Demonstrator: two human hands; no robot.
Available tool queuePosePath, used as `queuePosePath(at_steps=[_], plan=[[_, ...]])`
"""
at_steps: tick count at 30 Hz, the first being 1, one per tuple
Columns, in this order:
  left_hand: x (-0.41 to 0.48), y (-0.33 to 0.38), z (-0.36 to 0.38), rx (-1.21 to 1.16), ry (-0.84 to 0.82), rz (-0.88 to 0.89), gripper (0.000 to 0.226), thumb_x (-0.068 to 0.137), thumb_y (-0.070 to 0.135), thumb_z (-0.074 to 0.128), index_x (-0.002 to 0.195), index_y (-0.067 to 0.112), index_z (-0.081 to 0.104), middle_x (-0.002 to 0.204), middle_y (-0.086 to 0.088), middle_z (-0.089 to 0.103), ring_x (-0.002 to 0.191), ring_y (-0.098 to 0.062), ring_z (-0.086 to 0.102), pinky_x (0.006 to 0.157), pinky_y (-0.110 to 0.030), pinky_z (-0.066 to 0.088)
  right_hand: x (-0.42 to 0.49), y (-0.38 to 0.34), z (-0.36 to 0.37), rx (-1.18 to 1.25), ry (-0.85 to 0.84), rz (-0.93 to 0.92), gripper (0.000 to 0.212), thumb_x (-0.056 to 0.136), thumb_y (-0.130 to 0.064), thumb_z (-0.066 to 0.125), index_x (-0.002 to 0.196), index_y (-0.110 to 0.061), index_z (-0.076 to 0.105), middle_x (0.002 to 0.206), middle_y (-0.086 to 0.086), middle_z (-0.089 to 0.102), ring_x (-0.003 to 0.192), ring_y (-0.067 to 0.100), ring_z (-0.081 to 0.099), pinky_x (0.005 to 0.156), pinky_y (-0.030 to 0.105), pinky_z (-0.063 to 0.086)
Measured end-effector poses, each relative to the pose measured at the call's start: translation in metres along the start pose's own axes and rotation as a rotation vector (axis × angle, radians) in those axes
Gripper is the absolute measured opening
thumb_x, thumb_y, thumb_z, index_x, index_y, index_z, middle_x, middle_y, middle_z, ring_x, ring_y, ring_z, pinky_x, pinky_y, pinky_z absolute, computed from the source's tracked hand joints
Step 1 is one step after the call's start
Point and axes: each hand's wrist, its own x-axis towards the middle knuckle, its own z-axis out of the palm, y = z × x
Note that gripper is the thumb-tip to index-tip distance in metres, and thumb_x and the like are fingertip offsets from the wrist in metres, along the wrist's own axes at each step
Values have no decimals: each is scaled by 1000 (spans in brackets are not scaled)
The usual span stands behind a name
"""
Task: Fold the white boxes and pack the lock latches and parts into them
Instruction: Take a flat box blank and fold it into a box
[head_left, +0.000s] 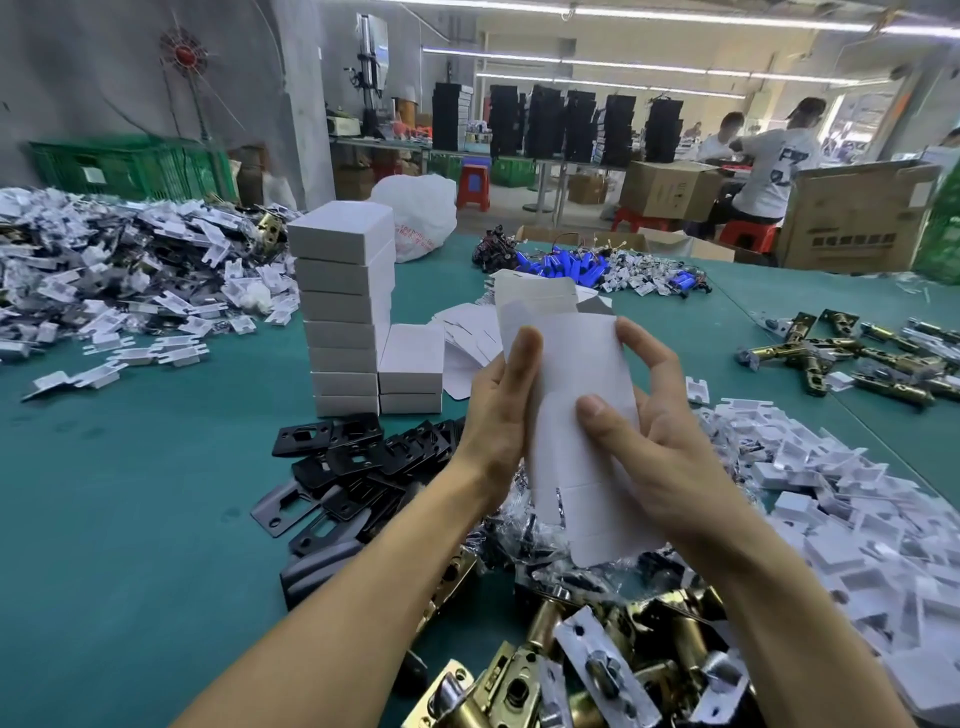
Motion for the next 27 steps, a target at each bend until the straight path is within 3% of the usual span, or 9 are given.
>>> queuePosePath(at_steps=[6,9,11,13,15,19,22,24,27], plan=[[1,-8,6,159,113,12,98,68,86,38,127,13,64,120,-21,69,115,-41,63,101,-61,48,-4,-1,3,-38,-59,29,48,89,-46,57,134,-51,40,121,-7,65,90,18,72,66,29,58],[5,-11,5,241,148,59,82,70,87,27,108,29,70,114,-11,73,111,-30,67,101,-56,49,-5,1,5,-71,-54,10,39,97,-56,43,136,-53,42,127,-25,58,105,6,65,80,27,57],[6,-13,2,352,178,134,72,78,84,19,91,38,72,97,0,76,96,-18,71,88,-46,55,-4,1,3,-93,-28,-14,36,99,-51,39,135,-53,46,134,-23,55,111,1,61,84,21,53],[4,-15,1,436,242,247,67,90,74,19,78,29,68,76,8,71,73,-11,66,66,-33,50,-2,2,0,-101,18,-29,36,100,-39,44,134,-50,49,125,-16,61,97,0,65,72,15,52],[2,-17,3,459,305,355,49,98,58,27,75,25,55,65,16,62,58,-1,53,56,-21,40,1,4,-2,-108,62,-29,39,99,-32,48,134,-48,48,112,-4,63,84,7,67,69,23,56],[2,-16,9,438,205,290,42,86,71,38,95,30,46,78,27,64,67,8,59,55,-8,41,3,9,-3,-170,152,-56,46,101,-19,51,130,-51,38,117,-3,54,83,2,67,65,19,54],[3,-18,12,417,69,175,65,69,74,50,116,30,40,100,15,65,87,0,66,78,-25,56,3,10,-2,-193,143,-78,42,99,-26,51,123,-56,34,125,-5,48,96,3,65,71,21,57],[2,-19,13,372,15,131,72,70,71,55,123,25,39,111,2,66,101,-17,68,91,-46,56,2,9,-2,-162,100,-35,37,92,-43,48,122,-60,36,136,-1,44,117,17,59,91,39,57],[3,-18,11,281,29,136,60,76,61,61,120,24,44,115,-7,68,102,-24,70,87,-49,58,0,7,-2,-49,95,17,40,87,-51,47,125,-59,44,138,-3,49,115,16,63,94,47,56]])
